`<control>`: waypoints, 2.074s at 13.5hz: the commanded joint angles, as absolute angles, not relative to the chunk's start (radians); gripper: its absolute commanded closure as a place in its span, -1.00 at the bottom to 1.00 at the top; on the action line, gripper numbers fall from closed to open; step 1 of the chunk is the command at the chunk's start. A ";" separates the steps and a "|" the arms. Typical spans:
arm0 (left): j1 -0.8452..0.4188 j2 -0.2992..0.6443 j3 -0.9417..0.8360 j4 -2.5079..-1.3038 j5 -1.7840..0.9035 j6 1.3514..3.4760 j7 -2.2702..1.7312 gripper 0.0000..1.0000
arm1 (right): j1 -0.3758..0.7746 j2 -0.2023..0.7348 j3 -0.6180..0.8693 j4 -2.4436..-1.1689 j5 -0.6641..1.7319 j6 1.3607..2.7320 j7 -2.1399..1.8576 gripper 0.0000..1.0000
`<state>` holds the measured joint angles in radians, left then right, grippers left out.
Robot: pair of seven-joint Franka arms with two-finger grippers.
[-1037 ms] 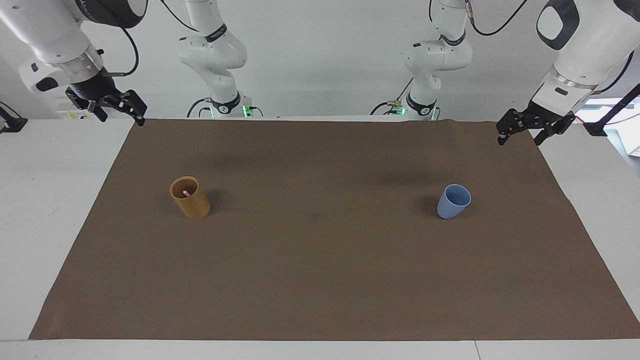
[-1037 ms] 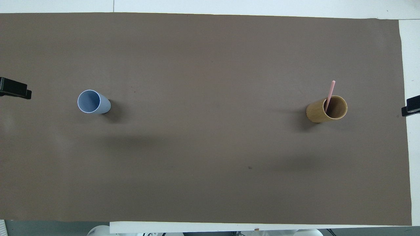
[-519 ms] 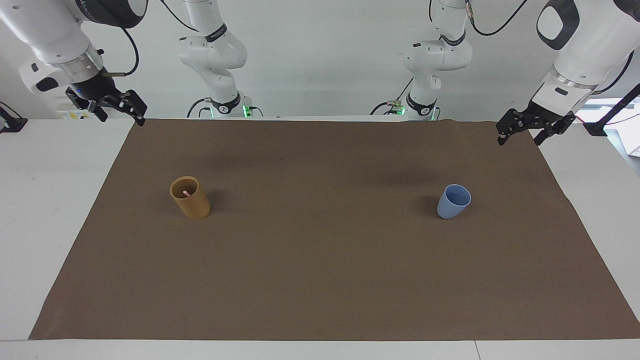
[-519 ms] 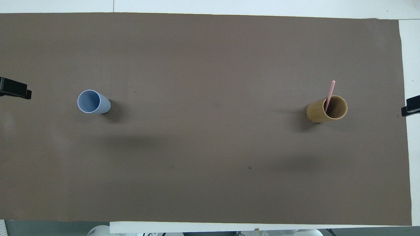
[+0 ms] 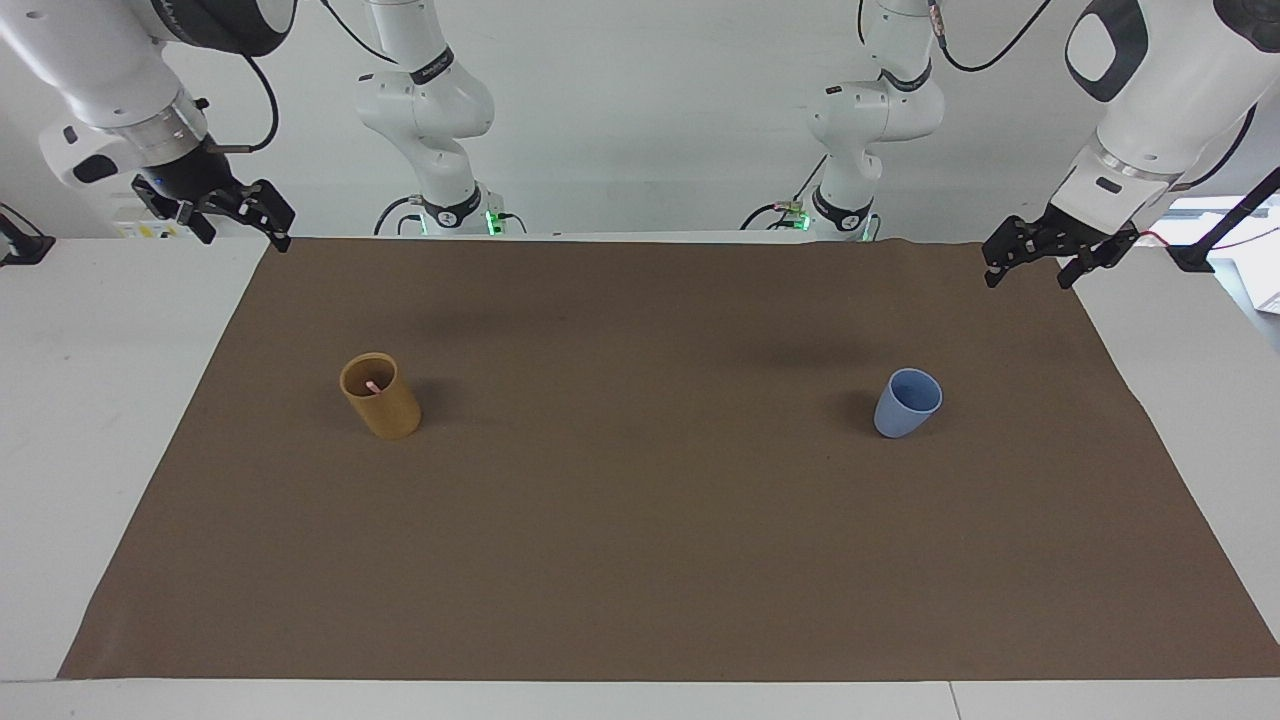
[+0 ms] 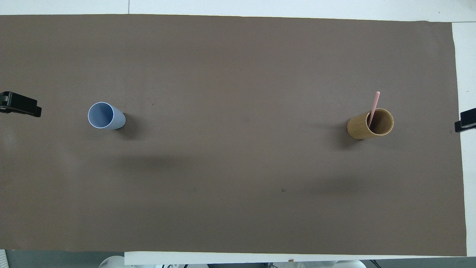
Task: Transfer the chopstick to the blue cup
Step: 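Reach the left gripper to the light blue cup and grasp it, then slide the blue cup with the left gripper toward the table center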
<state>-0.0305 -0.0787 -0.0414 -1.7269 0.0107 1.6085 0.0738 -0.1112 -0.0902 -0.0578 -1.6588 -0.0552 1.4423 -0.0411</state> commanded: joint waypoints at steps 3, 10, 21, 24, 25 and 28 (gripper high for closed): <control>-0.038 -0.137 -0.038 -2.002 0.012 1.925 -0.122 -1.00 | -0.121 -0.101 -0.052 -1.675 -0.046 1.451 -0.057 -1.00; -0.057 -0.012 -0.038 -2.129 0.012 2.158 -0.239 -1.00 | -0.121 -0.101 -0.052 -1.675 -0.046 1.451 -0.057 -1.00; -0.124 0.024 -0.041 -2.178 0.011 2.227 -0.359 1.00 | -0.121 -0.101 -0.052 -1.675 -0.046 1.450 -0.060 -1.00; -0.237 0.060 -0.040 -2.097 -0.037 2.226 -0.493 1.00 | -0.121 -0.101 -0.052 -1.675 -0.046 1.450 -0.058 -1.00; -0.288 0.066 -0.040 -2.092 -0.037 2.230 -0.544 1.00 | -0.121 -0.101 -0.052 -1.675 -0.046 1.450 -0.058 -1.00; -0.452 0.070 -0.040 -2.086 -0.069 2.235 -0.696 1.00 | -0.121 -0.101 -0.052 -1.675 -0.046 1.448 -0.057 -1.00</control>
